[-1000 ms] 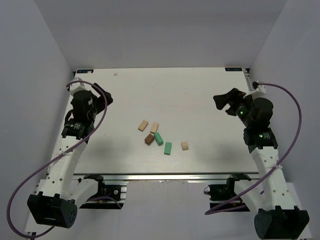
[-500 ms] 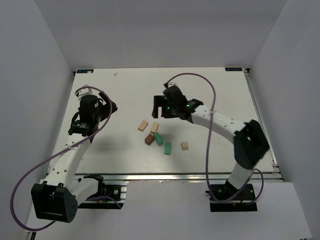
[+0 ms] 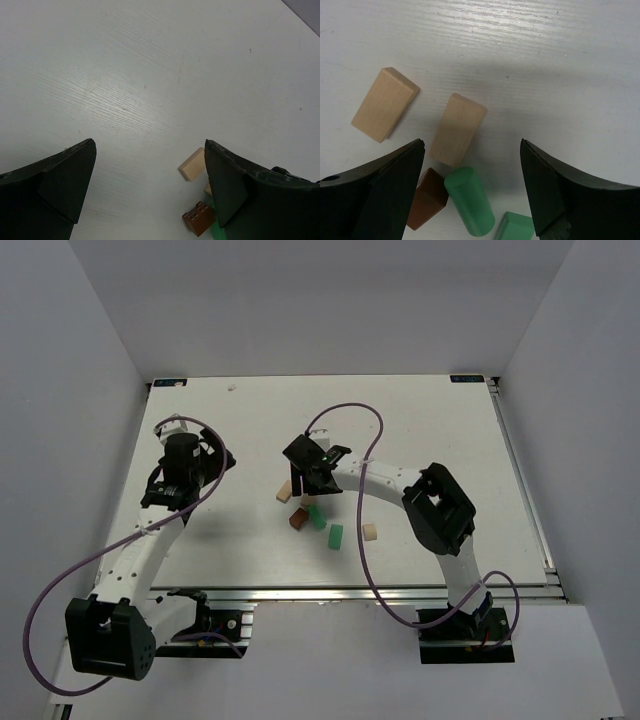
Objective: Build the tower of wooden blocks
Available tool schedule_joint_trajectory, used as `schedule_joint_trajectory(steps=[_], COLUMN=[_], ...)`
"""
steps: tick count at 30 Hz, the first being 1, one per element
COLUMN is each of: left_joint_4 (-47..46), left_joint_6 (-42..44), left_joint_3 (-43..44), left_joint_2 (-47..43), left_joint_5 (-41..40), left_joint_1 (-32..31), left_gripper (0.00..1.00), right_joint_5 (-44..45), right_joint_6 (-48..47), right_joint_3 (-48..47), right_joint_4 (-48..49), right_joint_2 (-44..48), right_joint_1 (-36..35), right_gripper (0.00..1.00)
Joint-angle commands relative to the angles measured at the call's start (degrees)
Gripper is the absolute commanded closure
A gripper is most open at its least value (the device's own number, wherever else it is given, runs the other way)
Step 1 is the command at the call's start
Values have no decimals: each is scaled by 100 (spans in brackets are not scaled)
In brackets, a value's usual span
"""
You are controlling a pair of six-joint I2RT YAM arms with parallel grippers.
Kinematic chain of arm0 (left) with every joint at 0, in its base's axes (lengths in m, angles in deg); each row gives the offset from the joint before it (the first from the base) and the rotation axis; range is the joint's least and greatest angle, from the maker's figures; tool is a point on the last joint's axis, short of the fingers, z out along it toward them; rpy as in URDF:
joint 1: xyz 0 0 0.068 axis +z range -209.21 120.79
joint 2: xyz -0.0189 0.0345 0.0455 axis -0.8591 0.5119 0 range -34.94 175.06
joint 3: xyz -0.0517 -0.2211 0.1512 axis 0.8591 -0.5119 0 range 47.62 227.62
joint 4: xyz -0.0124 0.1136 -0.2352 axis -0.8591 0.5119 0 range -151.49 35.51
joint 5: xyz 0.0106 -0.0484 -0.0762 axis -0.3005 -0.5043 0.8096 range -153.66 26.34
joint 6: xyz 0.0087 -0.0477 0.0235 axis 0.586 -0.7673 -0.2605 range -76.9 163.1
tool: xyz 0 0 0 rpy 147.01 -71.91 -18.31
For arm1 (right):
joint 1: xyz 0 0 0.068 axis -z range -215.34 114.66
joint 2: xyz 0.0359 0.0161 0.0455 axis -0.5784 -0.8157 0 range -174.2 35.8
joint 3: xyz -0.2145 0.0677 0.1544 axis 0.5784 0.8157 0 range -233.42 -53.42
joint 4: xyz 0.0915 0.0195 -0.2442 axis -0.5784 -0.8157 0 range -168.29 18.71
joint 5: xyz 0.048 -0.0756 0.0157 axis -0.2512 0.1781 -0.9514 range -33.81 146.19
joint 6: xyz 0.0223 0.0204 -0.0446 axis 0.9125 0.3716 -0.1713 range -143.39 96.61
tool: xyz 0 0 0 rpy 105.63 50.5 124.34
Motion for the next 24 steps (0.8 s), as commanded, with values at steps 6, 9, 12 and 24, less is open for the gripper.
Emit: schedule_joint_trajectory(steps=[6,9,12,24], left_joint_4=[-186,-195,-221,-554], left_joint_6=[117,125,134,354], left_joint_3=[-93,-92,-110,-154], left_joint_2=[135,179,187,477], left_joint_5=[-3,23,85,1120], left_joint_1=[21,21,30,-5], left_gripper=[2,2,2,2], right_joint_5=[-68,-85,-86,266], right_joint_6=[289,342,307,-764], right_joint_3=[-289,-324,-324,-536], right_joint_4=[286,259,382,707], right_joint_2=[-406,-556,-574,357], right_joint_1=[-22,-22,-22,372], right_gripper=[22,32,49,91])
